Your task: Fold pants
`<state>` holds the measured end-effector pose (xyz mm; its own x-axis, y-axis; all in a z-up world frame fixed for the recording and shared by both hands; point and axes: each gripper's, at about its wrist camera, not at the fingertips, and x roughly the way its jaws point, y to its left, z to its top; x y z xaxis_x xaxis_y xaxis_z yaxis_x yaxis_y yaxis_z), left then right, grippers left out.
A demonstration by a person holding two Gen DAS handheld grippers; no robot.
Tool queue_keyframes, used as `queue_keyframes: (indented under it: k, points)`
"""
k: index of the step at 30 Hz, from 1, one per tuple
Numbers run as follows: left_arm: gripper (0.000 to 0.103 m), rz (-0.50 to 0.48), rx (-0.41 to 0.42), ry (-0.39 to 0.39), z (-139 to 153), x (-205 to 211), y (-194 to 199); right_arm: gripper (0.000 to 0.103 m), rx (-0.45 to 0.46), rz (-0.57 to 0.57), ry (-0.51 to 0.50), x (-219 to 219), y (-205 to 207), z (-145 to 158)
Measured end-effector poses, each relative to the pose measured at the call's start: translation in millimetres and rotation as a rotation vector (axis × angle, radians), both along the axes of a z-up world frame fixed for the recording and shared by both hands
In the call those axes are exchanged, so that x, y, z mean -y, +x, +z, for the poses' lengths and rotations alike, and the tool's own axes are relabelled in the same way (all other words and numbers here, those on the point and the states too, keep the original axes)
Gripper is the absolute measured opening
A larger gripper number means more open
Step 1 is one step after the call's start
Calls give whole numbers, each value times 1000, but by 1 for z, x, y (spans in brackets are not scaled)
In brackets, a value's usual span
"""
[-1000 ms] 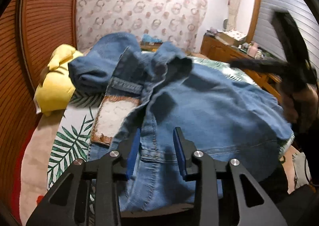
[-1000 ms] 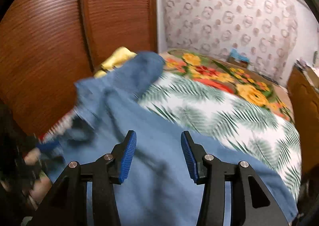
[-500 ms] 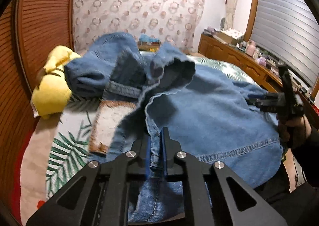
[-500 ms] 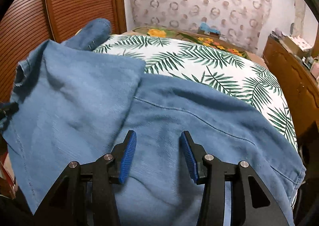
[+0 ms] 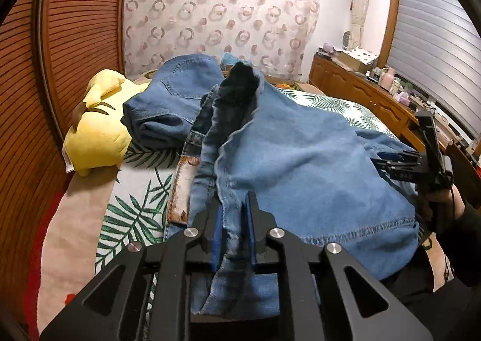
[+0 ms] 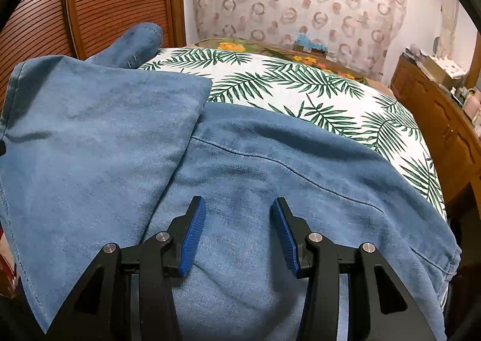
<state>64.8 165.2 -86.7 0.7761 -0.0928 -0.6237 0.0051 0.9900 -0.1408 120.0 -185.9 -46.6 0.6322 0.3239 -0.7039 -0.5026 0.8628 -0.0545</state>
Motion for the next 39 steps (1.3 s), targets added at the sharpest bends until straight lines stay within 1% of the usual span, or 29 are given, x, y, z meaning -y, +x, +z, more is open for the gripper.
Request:
queue_keyframes:
  k: [1, 2, 4, 6, 7, 8, 12, 19, 27, 33, 36, 37, 39]
  points:
    - [25, 2, -1, 1, 1, 0, 2, 48, -1, 0, 3, 1, 0, 0]
    - [39, 0, 1, 1, 2, 1, 3, 48, -2, 1, 5, 1, -1, 0]
    - [54, 0, 11, 3, 4, 1, 5, 49, -4, 1, 6, 1, 1, 0]
    - [66, -5, 19, 4, 8, 3, 7, 49, -3, 1, 5, 1, 1, 0]
    - [75, -7, 22, 2, 9, 4, 7, 49, -3, 1, 6, 2, 1, 0]
    - [77, -8, 29, 2, 10, 5, 7, 49, -4, 1, 7, 1, 1, 0]
    - [78, -17, 49, 4, 16, 16, 9, 49, -3, 0, 8, 2, 1, 0]
    - [78, -57, 49, 16, 19, 43, 18, 49, -2, 0, 6, 2, 0, -1]
    - [78, -139, 28, 32, 11, 86, 30, 52, 0, -10, 5, 3, -1, -1]
    - [78, -169, -3, 37, 0, 107, 41, 52, 11, -24, -4, 3, -4, -1]
    - [78, -181, -11, 45, -2, 113, 43, 52, 43, -59, 16, 11, -9, 5]
    - [78, -184, -11, 46, -2, 115, 43, 52, 62, -74, 35, 18, -12, 8]
    - [78, -191, -13, 49, -3, 118, 41, 52, 68, -85, 70, 32, -17, 14]
